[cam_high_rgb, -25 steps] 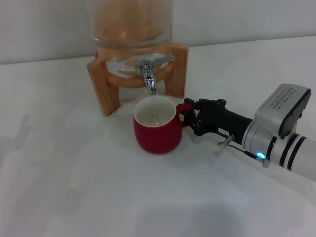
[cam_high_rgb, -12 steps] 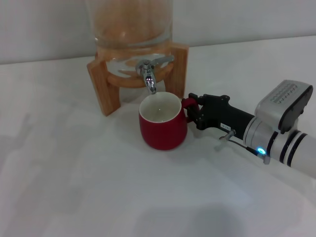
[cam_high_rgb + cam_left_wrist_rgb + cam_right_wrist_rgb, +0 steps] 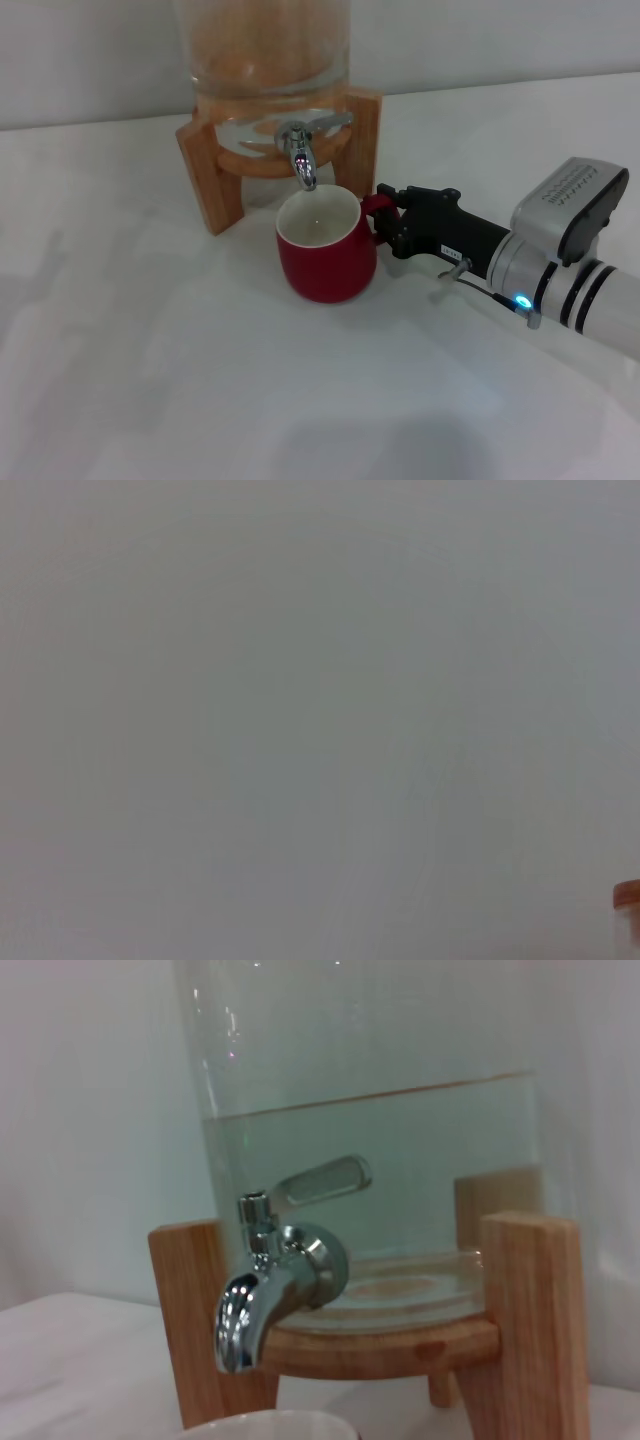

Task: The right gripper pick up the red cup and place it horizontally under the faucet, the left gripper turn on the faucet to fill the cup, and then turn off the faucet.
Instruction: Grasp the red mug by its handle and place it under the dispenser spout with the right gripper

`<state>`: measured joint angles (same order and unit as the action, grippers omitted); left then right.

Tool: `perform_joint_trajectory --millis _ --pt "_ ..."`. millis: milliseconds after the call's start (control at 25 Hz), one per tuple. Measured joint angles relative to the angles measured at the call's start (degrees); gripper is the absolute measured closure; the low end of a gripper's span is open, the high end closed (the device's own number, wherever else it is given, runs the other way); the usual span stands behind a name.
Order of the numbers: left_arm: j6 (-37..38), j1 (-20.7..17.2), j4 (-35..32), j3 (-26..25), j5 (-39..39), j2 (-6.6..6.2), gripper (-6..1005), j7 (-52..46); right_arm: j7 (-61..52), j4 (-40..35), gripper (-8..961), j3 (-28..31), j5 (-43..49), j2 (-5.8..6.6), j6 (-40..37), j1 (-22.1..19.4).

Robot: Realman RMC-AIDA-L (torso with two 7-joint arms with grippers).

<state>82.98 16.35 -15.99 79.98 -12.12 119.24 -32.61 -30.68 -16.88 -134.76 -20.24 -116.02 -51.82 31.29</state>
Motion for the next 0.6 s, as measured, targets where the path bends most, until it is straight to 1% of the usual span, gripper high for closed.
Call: perform_joint_trajectory --millis 320,600 --pt "0.1 0.0 0.0 0.0 -0.1 0.02 124 0.0 0.1 -0.3 761 0.2 -0.1 -0.05 0.1 0.1" --pt "0.2 0.0 0.0 0.0 -0.3 0.03 124 0.0 0.0 -0.4 760 1.8 -0.4 -0.09 0.6 0.3"
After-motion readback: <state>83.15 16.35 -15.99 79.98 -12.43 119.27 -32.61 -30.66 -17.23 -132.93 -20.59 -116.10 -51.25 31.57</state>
